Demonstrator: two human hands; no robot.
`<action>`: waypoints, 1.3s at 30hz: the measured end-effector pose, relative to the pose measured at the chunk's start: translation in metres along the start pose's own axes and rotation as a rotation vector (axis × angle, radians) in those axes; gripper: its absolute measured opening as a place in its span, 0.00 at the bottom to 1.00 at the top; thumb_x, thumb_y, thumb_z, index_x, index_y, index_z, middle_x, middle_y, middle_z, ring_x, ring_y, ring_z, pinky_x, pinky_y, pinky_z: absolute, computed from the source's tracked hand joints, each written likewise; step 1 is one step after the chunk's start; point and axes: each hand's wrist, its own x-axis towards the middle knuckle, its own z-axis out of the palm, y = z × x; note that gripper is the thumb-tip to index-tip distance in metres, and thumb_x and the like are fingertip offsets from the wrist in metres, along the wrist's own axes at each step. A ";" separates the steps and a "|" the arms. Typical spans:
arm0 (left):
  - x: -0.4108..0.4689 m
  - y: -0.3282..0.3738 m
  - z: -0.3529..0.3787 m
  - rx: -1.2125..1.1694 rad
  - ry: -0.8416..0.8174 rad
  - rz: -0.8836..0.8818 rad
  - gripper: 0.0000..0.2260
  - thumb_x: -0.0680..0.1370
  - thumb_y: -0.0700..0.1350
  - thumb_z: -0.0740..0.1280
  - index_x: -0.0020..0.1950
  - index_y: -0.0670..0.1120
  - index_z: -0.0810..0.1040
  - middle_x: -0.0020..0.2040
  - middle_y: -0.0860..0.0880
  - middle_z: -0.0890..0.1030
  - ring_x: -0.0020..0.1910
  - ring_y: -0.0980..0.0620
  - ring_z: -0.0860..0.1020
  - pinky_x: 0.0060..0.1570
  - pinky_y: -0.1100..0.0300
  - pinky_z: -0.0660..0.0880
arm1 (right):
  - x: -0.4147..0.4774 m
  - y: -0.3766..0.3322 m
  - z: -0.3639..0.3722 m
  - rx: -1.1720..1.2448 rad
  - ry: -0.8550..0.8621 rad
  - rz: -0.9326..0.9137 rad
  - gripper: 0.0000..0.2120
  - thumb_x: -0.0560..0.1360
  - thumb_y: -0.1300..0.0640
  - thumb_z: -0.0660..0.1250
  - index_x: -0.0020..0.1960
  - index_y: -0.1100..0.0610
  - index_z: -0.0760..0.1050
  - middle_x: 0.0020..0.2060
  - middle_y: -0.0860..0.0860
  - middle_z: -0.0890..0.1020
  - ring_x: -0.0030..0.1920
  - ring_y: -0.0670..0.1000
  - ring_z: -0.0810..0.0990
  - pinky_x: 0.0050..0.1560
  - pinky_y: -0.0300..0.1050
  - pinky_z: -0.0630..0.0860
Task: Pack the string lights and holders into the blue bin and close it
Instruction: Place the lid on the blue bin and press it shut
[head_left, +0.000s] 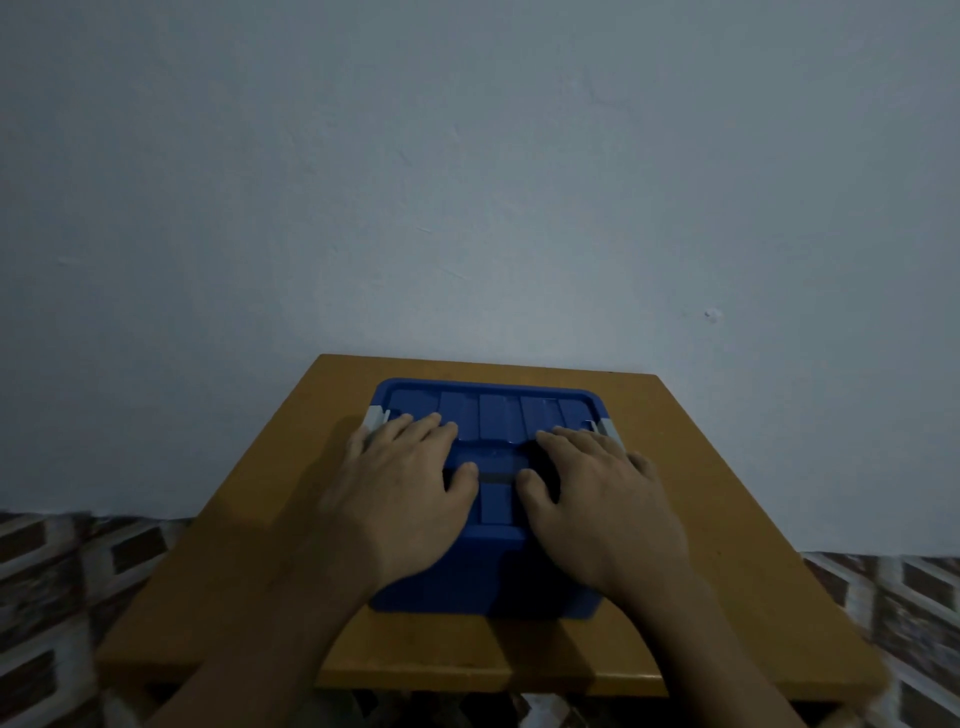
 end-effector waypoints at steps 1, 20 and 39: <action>0.006 -0.002 0.001 -0.006 0.016 0.007 0.26 0.83 0.60 0.49 0.80 0.53 0.57 0.81 0.55 0.56 0.80 0.53 0.52 0.78 0.48 0.49 | 0.006 0.000 0.001 0.003 0.005 0.000 0.26 0.81 0.39 0.50 0.76 0.46 0.63 0.76 0.44 0.66 0.77 0.47 0.61 0.76 0.59 0.57; 0.150 -0.025 0.014 -0.116 0.151 -0.012 0.21 0.81 0.53 0.58 0.71 0.48 0.74 0.69 0.49 0.76 0.66 0.47 0.72 0.69 0.51 0.67 | 0.152 0.024 0.026 0.037 0.059 0.009 0.19 0.79 0.45 0.52 0.63 0.51 0.75 0.63 0.50 0.79 0.62 0.54 0.76 0.65 0.57 0.70; 0.191 -0.032 0.019 -0.105 0.204 -0.064 0.21 0.81 0.54 0.58 0.72 0.49 0.74 0.66 0.44 0.78 0.68 0.43 0.72 0.62 0.52 0.71 | 0.194 0.035 0.044 -0.005 0.254 0.010 0.17 0.78 0.49 0.55 0.47 0.54 0.80 0.43 0.52 0.83 0.39 0.53 0.78 0.43 0.44 0.68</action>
